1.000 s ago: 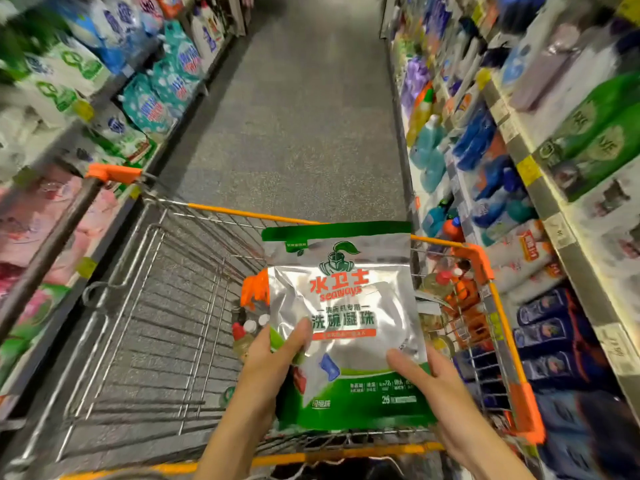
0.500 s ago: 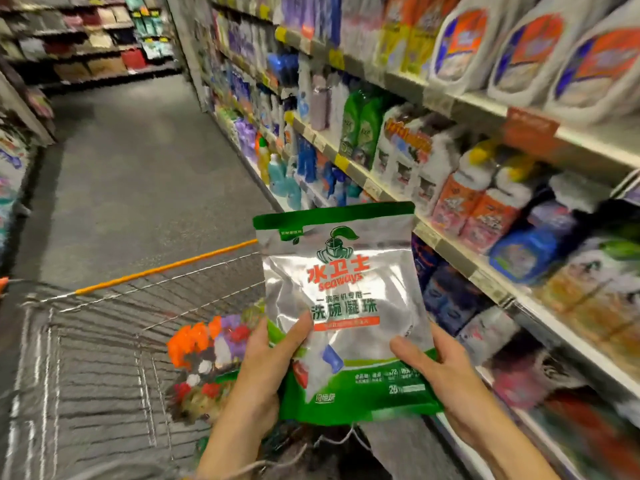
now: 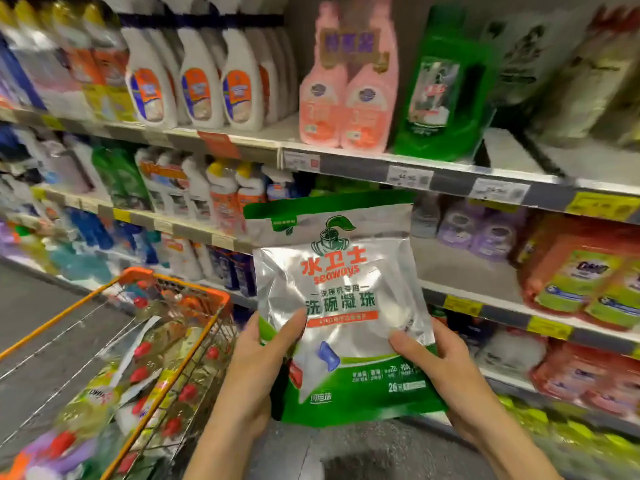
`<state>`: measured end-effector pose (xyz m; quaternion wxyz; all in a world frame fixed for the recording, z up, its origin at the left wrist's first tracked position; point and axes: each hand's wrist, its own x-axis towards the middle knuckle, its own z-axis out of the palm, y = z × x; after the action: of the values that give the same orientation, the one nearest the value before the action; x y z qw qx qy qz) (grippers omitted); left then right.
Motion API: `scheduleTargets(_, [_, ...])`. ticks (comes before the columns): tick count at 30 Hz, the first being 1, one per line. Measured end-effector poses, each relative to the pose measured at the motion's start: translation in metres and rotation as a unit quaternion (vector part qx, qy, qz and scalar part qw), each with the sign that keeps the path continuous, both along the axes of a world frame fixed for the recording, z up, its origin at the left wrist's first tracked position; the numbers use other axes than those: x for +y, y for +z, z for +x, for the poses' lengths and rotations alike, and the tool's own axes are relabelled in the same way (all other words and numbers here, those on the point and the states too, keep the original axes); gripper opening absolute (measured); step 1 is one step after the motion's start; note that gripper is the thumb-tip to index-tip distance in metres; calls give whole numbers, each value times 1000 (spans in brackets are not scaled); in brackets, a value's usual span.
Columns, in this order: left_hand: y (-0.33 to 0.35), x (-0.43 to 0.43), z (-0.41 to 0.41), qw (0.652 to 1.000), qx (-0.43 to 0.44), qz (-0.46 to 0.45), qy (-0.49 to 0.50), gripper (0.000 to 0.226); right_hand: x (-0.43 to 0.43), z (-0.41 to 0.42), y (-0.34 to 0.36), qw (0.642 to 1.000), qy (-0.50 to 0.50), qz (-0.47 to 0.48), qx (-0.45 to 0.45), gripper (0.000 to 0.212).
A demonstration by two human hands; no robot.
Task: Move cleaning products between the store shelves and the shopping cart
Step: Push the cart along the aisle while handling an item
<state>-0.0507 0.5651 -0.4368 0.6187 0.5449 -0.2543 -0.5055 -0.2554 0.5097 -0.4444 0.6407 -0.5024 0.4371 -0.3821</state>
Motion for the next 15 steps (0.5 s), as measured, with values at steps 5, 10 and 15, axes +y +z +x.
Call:
scheduleTargets(5, [7,-27,-88,997,-10,1,-72,37,9,-94,8,996,-85,1,15,48])
scheduleTargets(10, [18,-43,-183,993,-2,-1,-115,43,13,-187,23,989,-140,-9,34,49])
scheduleTargets(15, [40,-52,-259,988,-2,-30,-150,43,6,-264,42,986,-159,-41,24,67])
